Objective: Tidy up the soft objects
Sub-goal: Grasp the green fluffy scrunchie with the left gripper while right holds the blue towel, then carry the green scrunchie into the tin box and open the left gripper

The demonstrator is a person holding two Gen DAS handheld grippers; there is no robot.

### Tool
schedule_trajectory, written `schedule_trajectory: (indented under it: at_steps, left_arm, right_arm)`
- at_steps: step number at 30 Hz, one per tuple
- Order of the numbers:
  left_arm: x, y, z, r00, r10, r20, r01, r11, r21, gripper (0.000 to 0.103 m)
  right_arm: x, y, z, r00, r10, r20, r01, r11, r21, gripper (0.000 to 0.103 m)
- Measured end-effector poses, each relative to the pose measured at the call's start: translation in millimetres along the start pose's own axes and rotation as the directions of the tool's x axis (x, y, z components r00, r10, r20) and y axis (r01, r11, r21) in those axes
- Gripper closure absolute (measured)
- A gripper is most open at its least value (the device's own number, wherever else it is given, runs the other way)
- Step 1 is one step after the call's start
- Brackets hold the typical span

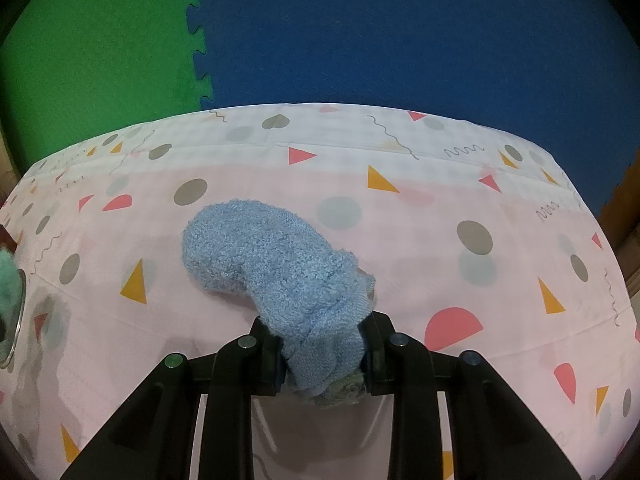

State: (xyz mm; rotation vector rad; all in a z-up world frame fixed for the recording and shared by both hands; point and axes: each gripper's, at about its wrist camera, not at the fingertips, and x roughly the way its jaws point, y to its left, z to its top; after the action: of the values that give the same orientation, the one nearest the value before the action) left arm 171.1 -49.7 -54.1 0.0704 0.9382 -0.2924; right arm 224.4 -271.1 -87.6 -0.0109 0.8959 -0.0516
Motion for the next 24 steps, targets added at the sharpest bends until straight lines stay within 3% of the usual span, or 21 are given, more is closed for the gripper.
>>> schedule_trajectory:
  at_steps: [10, 16, 24]
  left_arm:
    - [-75, 19, -13, 0.997, 0.040, 0.067, -0.040, 0.999, -0.001, 0.091]
    - [-116, 63, -18, 0.990, 0.112, 0.085, -0.107, 0.992, -0.061, 0.091]
    - [-158, 137, -32, 0.964, 0.244, 0.104, -0.225, 0.960, -0.167, 0.091]
  right_arm:
    - [0, 0, 0, 1.000, 0.001, -0.001, -0.001, 1.000, 0.002, 0.074]
    - [0, 0, 1, 1.000, 0.000, -0.002, 0.000, 1.000, 0.001, 0.074]
    - [-1, 0, 1, 1.000, -0.007, -0.002, 0.007, 1.000, -0.005, 0.074]
